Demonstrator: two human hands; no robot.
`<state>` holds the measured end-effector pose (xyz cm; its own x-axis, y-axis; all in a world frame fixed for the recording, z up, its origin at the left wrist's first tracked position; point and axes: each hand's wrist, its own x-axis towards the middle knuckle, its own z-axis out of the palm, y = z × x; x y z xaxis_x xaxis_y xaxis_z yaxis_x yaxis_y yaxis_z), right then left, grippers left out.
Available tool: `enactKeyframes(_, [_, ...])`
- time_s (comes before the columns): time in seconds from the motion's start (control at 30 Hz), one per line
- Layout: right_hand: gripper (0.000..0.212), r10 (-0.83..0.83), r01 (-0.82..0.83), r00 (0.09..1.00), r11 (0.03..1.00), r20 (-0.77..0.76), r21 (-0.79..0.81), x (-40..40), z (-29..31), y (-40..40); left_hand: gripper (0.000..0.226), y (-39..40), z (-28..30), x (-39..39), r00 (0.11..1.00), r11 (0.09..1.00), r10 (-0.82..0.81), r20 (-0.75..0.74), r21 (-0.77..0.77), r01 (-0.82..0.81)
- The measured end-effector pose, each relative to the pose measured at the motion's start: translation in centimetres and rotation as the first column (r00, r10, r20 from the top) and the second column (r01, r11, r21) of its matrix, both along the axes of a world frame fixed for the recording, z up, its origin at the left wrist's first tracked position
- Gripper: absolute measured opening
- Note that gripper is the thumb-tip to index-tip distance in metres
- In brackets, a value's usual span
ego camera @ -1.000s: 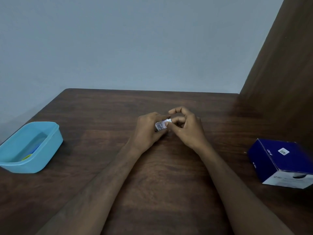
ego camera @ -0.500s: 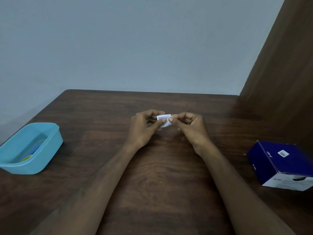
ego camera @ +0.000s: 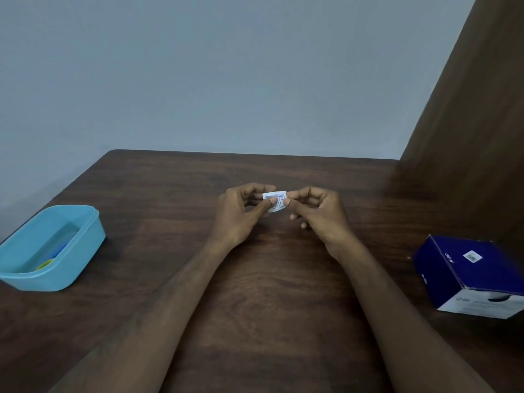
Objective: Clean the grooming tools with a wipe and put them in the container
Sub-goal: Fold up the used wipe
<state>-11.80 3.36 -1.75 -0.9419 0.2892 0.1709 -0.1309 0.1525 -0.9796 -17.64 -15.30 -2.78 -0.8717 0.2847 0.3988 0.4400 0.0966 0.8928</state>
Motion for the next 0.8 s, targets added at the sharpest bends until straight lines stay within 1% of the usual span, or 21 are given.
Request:
enactKeyframes(0.17, [0.007,-0.039,0.040,0.999,0.998,-0.026,0.044,-0.01,-0.19,-0.40,0.019,0.05,0.04,0.06,1.000,1.000,-0.002,-0.028,-0.021,0.002])
enactKeyframes(0.23, [0.006,-0.005,0.007,0.999,0.998,-0.033,0.059,-0.04,-0.26,-0.42,0.019,0.04,-0.01,-0.01,0.999,1.000,0.002,-0.034,-0.027,-0.003])
enactKeyframes(0.3, [0.012,0.037,-0.035,0.999,0.996,-0.033,0.081,-0.07,-0.26,-0.35,0.019,0.00,-0.04,-0.06,0.999,1.000,0.007,-0.035,-0.028,-0.008])
enactKeyframes(0.37, [0.014,0.045,-0.041,0.998,0.994,-0.032,0.100,-0.06,-0.26,-0.33,0.020,-0.04,-0.05,-0.09,0.999,1.000,0.006,-0.032,-0.023,-0.007])
enactKeyframes(0.57, [0.013,-0.109,0.116,0.992,0.985,-0.064,0.125,0.15,-0.17,-0.76,0.024,-0.09,0.10,0.08,1.000,0.999,-0.014,-0.015,-0.030,0.013])
enactKeyframes(0.63, [0.011,-0.117,0.126,0.991,0.982,-0.070,0.141,0.20,-0.04,-0.98,0.024,-0.10,0.11,0.12,1.000,0.999,-0.007,-0.023,-0.047,0.006])
enactKeyframes(0.7, [0.009,-0.127,0.140,0.989,0.971,-0.082,0.194,0.22,-0.09,-1.04,0.023,-0.11,0.09,0.00,1.000,0.999,-0.002,-0.024,-0.046,0.001])
enactKeyframes(0.8, [0.015,-0.221,0.258,0.964,0.911,-0.147,0.321,0.11,-0.31,-0.84,0.022,-0.10,0.09,0.00,1.000,0.999,-0.003,-0.018,-0.049,0.003])
